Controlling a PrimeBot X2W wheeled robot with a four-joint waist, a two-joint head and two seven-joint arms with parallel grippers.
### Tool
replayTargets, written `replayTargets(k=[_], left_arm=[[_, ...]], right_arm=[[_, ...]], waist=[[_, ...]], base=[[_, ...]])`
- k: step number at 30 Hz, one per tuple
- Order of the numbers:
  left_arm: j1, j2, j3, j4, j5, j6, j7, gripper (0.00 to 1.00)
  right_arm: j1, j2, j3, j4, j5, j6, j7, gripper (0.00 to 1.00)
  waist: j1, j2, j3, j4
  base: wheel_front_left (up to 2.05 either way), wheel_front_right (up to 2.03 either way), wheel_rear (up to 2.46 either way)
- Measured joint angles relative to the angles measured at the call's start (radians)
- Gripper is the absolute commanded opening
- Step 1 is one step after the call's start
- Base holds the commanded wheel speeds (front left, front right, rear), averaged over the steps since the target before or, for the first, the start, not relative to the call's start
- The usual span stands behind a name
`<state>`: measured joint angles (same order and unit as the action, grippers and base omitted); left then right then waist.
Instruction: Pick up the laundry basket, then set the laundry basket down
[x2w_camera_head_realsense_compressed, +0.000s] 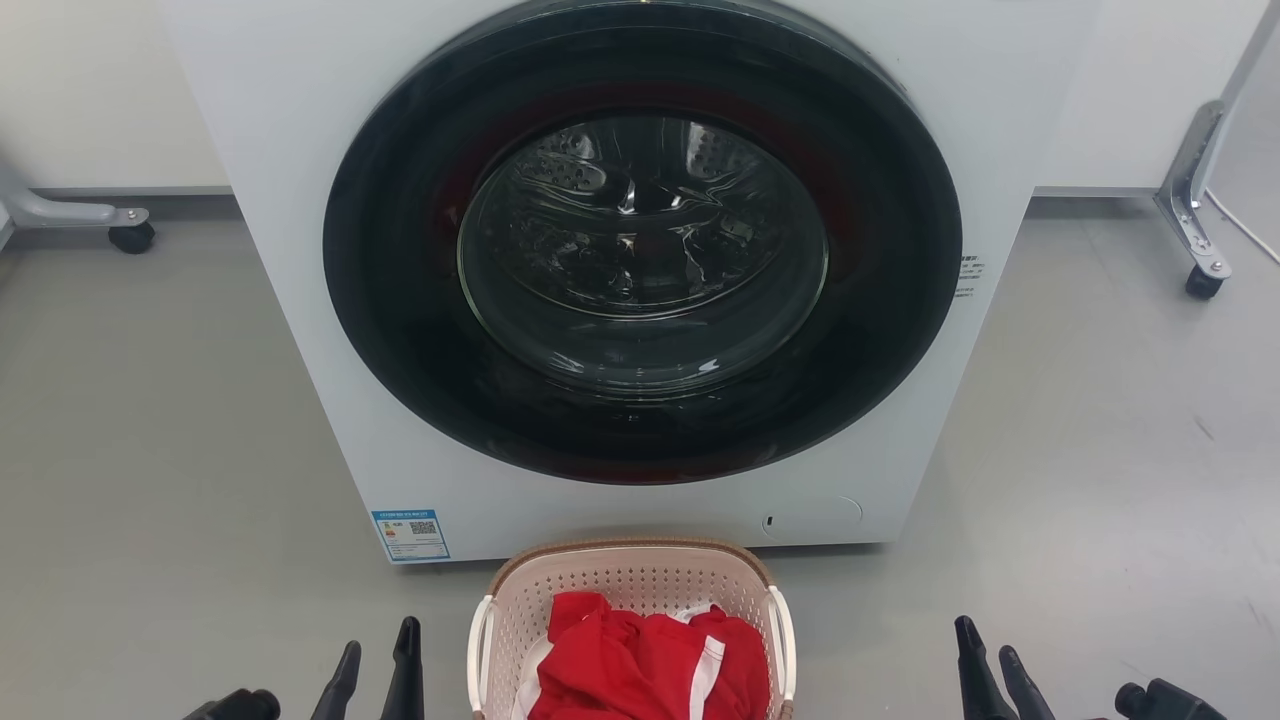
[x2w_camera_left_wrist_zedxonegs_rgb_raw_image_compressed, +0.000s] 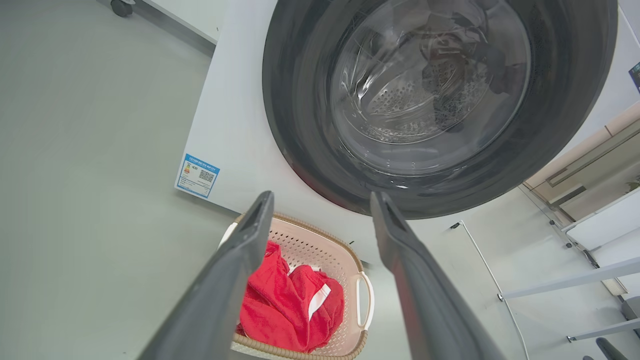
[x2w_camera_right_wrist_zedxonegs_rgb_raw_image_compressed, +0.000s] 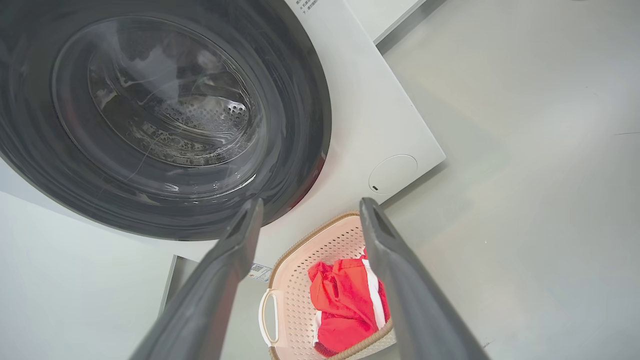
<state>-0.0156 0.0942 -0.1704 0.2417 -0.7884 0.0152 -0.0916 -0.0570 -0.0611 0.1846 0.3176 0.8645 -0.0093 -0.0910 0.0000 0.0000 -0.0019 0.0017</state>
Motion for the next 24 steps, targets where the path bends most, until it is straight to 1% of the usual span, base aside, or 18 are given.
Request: replayTargets(k=[2,12,24], left_arm=[[0.001,0.000,-0.005,-0.001,0.025,0.004,-0.008,1.00],[0.004,0.001,-0.037,-0.010,0.182,0.029,-0.044,1.00],[0.025,0.001,-0.063,-0.024,0.340,0.058,-0.090,1.00]], right_arm=[[0.000,-0.001,0.009,-0.001,-0.027,-0.001,-0.008,1.00],[-0.012,-0.002,0.052,-0.005,-0.168,-0.027,-0.044,1.00],[-0.014,-0.005,0.102,-0.012,-0.331,-0.051,-0.088,1.00]], waist=[[0.0000,0.0000,0.000,0.000],[0.0000,0.0000,0.001,-0.001],[0.0000,0.0000,0.002,-0.003]], base=[[0.00,0.00,0.00],[0.00,0.00,0.00],[0.00,0.00,0.00]])
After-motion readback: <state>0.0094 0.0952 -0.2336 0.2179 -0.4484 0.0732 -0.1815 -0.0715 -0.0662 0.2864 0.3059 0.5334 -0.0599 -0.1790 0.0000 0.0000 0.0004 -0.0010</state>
